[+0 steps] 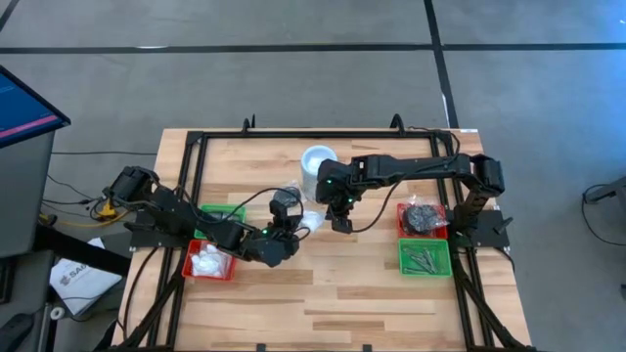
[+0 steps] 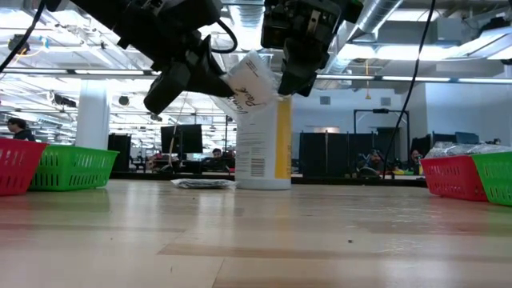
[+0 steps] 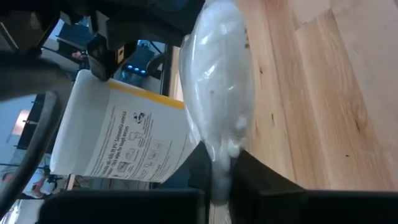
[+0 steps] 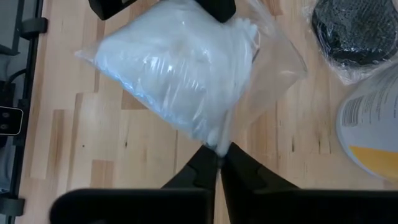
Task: Pick & Place Travel size toiletries
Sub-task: Put the cotton pack into the left red bin
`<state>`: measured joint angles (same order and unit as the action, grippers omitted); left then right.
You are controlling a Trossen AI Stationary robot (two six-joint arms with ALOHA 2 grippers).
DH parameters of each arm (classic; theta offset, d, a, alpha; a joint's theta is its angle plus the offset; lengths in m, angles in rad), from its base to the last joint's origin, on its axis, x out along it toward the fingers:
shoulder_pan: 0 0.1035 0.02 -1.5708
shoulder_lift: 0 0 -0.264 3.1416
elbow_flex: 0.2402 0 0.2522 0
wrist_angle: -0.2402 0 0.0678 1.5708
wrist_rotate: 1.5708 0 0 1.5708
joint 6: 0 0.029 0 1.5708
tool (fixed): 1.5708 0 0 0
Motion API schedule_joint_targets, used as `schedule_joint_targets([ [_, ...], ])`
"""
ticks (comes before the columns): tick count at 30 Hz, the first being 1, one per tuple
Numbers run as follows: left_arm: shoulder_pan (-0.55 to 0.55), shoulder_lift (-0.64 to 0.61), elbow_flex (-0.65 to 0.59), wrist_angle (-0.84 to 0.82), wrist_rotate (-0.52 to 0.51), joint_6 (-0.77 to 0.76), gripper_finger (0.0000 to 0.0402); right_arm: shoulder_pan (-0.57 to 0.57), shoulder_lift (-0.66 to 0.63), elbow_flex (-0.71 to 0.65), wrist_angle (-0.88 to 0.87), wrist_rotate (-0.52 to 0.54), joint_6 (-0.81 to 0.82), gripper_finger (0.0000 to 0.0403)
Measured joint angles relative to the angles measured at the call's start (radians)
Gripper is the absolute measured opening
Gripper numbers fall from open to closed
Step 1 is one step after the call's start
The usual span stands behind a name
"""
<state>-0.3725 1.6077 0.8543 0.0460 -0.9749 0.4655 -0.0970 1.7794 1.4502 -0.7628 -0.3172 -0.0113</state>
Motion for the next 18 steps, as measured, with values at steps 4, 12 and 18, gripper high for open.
schedule_joint_targets([
  [4, -0.002, 0.000, 0.000, 0.000, -0.005, -0.003, 0.0016, -0.014, 0.000, 0.000, 0.000, -0.001, -0.006, 0.0019],
  [12, -0.002, -0.004, 0.000, -0.012, -0.038, -0.003, 0.0011, -0.029, 0.000, 0.000, -0.001, 0.000, -0.026, 0.0052],
  [18, -0.020, -0.004, 0.000, -0.022, -0.038, -0.002, 0.0016, -0.027, 0.000, 0.000, -0.036, 0.001, -0.022, 0.0076],
])
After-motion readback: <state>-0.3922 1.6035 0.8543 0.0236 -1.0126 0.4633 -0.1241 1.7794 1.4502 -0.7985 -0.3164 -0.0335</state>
